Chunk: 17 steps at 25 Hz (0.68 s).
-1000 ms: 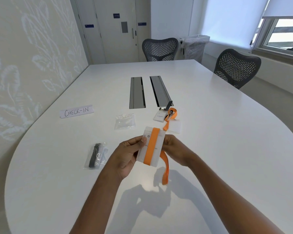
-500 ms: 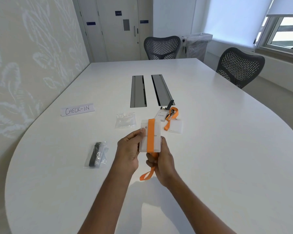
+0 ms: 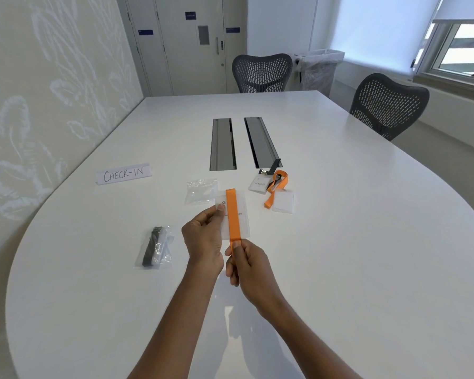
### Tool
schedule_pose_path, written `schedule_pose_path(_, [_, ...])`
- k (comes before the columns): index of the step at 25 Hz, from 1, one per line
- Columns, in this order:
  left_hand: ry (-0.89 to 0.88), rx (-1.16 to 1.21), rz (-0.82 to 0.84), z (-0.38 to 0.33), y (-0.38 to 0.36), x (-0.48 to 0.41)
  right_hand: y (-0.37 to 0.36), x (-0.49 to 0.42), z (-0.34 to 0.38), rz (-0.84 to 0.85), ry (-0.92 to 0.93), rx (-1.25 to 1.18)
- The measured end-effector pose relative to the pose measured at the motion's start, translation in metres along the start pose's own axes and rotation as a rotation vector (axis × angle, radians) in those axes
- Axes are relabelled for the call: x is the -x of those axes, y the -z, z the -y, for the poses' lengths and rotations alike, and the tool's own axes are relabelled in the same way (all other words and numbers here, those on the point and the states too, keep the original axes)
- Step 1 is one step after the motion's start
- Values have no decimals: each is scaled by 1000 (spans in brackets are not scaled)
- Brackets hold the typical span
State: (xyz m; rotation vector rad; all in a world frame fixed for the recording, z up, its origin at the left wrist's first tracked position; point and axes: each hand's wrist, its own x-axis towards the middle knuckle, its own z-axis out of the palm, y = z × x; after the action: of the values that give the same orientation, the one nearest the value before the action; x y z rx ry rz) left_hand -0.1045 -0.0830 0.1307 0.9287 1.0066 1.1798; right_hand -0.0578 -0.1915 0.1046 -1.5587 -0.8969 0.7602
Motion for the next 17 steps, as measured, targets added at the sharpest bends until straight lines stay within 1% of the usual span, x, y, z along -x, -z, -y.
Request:
schedule_pose_path(2, [-88,-84,-14,5,2,-1,2,1,5,14,-53,-28])
schedule_pose_path(6, [-292,-293,50,14,9,12,14,-5,20,9,-238,-177])
schedule_pose_path(8, [-348,-344,79,21,14,16,21,-11,24,4,-290,-225])
schedule_pose_path(12, [-385,-394,115,34,21,22,34,-23,32,-64,-231,-185])
schedule_pose_path(17, [-408,-387,120,40,22,30,43,-38,39,-126,-135,-129])
